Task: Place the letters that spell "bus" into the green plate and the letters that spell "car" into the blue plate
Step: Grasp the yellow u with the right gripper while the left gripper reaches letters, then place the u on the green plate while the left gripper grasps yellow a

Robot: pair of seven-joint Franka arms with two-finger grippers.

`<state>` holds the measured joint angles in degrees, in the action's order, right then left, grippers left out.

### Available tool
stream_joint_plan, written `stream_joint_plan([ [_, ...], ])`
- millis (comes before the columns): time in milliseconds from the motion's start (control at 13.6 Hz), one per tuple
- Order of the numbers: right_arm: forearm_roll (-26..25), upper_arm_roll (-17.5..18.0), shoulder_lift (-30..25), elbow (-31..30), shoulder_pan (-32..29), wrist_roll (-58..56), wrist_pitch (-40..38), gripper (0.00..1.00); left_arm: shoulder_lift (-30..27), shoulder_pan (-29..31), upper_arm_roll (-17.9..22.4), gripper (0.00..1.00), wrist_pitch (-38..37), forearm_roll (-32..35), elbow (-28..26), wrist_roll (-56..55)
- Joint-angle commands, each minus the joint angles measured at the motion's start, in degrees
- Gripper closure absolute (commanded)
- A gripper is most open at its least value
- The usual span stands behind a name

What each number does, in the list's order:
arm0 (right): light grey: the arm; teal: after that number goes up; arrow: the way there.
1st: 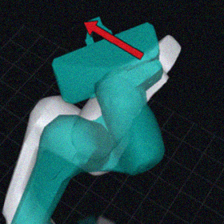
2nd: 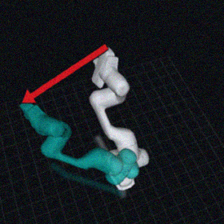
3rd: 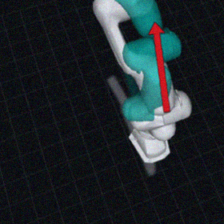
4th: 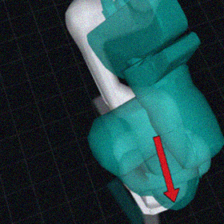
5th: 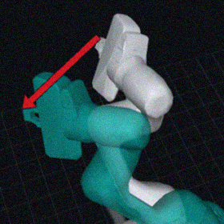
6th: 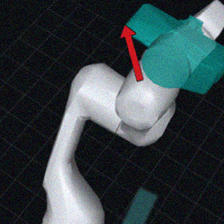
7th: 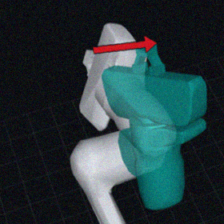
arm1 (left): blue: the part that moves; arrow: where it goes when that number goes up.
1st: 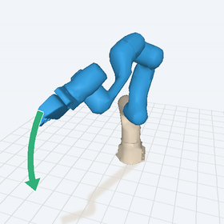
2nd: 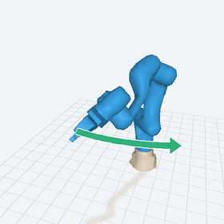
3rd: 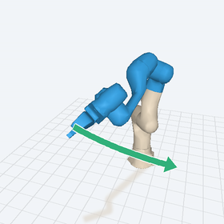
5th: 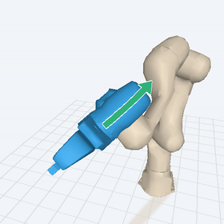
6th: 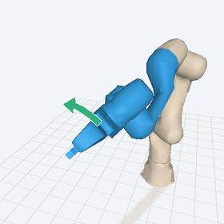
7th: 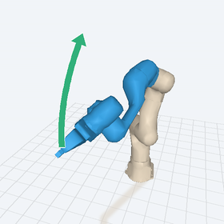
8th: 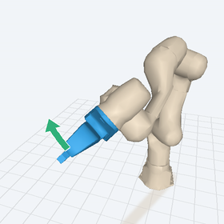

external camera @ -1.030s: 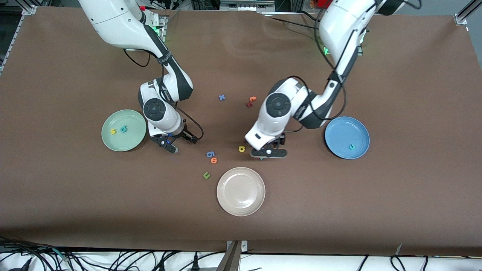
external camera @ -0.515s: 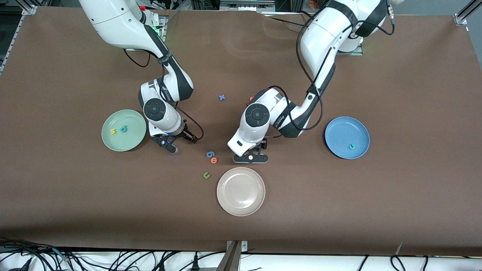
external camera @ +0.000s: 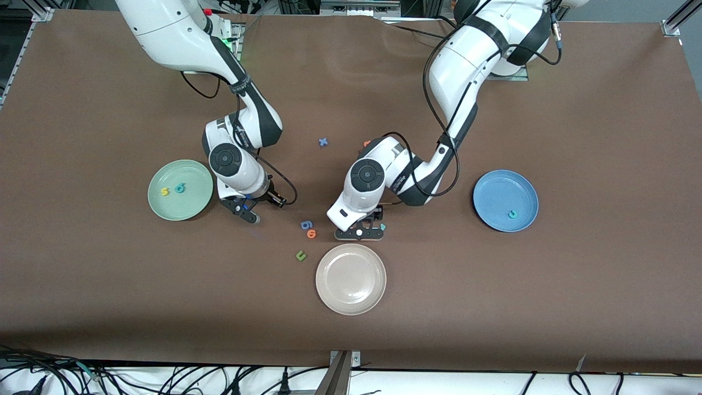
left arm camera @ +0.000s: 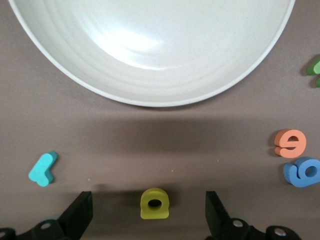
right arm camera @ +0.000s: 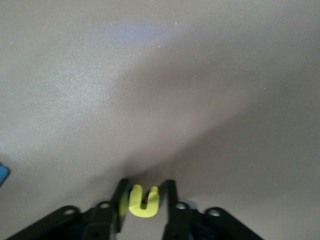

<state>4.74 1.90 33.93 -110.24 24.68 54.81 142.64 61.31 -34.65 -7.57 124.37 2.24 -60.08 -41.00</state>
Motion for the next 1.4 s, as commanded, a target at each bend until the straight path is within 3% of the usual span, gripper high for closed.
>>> stream_joint_plan([
  [0,1.1,-0.1,1.6,0.6,0.5,-0.3,0.8,0.84,1.5,-1.1,1.1,0.01,-1.7,-0.7,2.9,0.0],
  [147,1.1,-0.1,1.6,0.6,0.5,-0.4,0.8,0.92,1.5,-1.4,1.1,0.05,-1.8,-0.5,2.4,0.0],
  [442,0.7,-0.4,0.2,0.7,0.1,-2.1,-1.7,0.92,1.4,-1.7,1.0,0.18,-2.6,-0.3,2.1,0.0],
  [736,1.1,-1.9,-2.6,9.1,-3.1,-8.9,-20.9,0.92,1.4,-1.7,1.0,0.23,-2.9,-0.4,2.1,0.0],
  [809,1.1,-2.7,-3.3,11.1,-4.2,-11.7,-25.4,0.92,1.5,-1.8,1.1,0.32,-2.9,-0.3,2.1,-0.1],
  [1030,1.1,-6.3,-5.3,12.2,-7.0,-23.7,-32.8,0.92,1.5,-2.3,1.2,0.41,-2.9,-0.2,2.1,-0.4],
  [1325,1.2,-13.2,-5.8,8.8,-7.1,-37.6,-34.1,0.92,1.5,-2.7,1.6,0.51,-2.9,-0.2,2.0,-0.7],
])
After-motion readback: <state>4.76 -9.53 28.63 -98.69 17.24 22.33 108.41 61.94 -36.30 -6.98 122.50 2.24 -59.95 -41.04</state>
